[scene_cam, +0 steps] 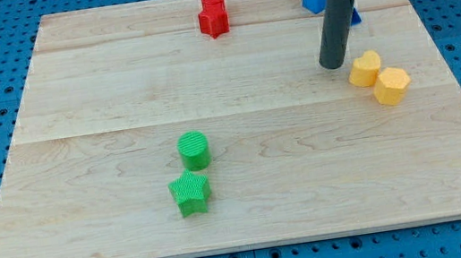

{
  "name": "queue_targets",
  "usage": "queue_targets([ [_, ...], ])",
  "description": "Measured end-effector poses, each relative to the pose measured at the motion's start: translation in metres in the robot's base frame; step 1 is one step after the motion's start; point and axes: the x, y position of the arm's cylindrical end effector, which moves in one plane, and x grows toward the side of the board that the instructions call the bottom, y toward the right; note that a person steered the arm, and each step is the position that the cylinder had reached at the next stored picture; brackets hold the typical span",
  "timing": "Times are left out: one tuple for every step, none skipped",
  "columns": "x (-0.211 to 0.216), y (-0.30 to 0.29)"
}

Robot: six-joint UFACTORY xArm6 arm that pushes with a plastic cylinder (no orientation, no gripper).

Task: Move your arm to the down and right slightly

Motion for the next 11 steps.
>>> queue_targets([
  [0.003,-0.014],
  [0.032,-0.026],
  [0.040,-0.026],
  [0.040,-0.026],
  [0.074,-0.021],
  [0.127,0.006],
  [0.132,0.067],
  [0.132,0.098],
  [0.132,0.098],
  [0.129,0.098],
  [0.127,0.103],
])
